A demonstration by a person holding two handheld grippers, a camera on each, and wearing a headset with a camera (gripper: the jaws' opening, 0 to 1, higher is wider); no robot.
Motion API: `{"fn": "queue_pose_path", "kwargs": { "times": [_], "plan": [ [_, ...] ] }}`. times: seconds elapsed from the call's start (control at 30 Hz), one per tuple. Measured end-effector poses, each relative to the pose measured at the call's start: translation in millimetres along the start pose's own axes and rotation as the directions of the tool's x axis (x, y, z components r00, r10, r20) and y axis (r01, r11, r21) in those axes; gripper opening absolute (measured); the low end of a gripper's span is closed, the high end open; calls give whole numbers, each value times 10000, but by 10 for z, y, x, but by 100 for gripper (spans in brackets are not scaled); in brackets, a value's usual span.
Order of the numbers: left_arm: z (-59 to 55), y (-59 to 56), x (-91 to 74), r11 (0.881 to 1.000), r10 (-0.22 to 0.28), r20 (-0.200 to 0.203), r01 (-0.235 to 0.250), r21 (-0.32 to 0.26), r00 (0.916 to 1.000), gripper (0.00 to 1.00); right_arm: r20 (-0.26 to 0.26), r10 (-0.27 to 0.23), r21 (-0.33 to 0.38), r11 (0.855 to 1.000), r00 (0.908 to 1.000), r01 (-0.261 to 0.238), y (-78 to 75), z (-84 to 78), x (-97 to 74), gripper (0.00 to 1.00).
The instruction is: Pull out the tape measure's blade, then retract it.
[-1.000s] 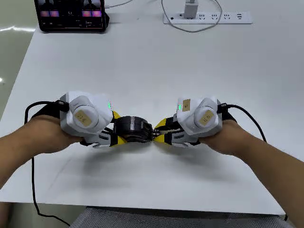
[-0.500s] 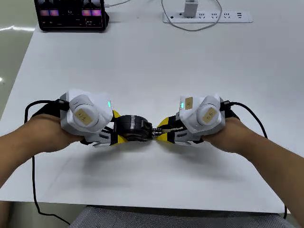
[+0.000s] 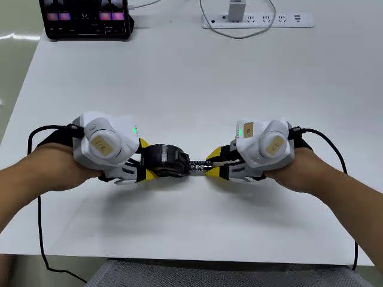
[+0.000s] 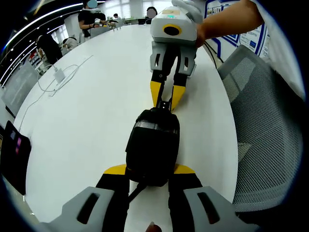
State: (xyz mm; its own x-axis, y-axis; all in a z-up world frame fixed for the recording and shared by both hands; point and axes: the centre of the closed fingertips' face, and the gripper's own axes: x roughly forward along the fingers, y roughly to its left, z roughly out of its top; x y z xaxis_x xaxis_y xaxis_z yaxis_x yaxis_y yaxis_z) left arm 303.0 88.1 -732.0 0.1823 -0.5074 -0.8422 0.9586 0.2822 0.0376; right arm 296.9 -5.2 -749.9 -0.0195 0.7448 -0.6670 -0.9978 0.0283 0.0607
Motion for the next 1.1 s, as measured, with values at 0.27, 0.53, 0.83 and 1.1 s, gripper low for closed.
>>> {"fn": "queue_pose_path", "kwargs": {
  "times": [0.27,0.53,0.83,1.1],
  "plan": [
    [-2,-1,-1,10000,-28,-26,28,14,10000,26,-59,-93,106,9999,9999,94,-4,-72,-82,10],
    [2,-3,-4,10000,-54,-34,55,38,10000,26,-108,-188,190,9996,9998,190,-19,-156,-180,10],
    [6,-5,-9,10000,-54,-10,54,20,10000,26,-178,-339,129,9993,9993,342,-40,-216,-288,10],
    [8,-6,-13,10000,-40,-10,40,24,10000,26,-229,-398,88,9992,9989,400,-46,-274,-369,10]
  ]
}}
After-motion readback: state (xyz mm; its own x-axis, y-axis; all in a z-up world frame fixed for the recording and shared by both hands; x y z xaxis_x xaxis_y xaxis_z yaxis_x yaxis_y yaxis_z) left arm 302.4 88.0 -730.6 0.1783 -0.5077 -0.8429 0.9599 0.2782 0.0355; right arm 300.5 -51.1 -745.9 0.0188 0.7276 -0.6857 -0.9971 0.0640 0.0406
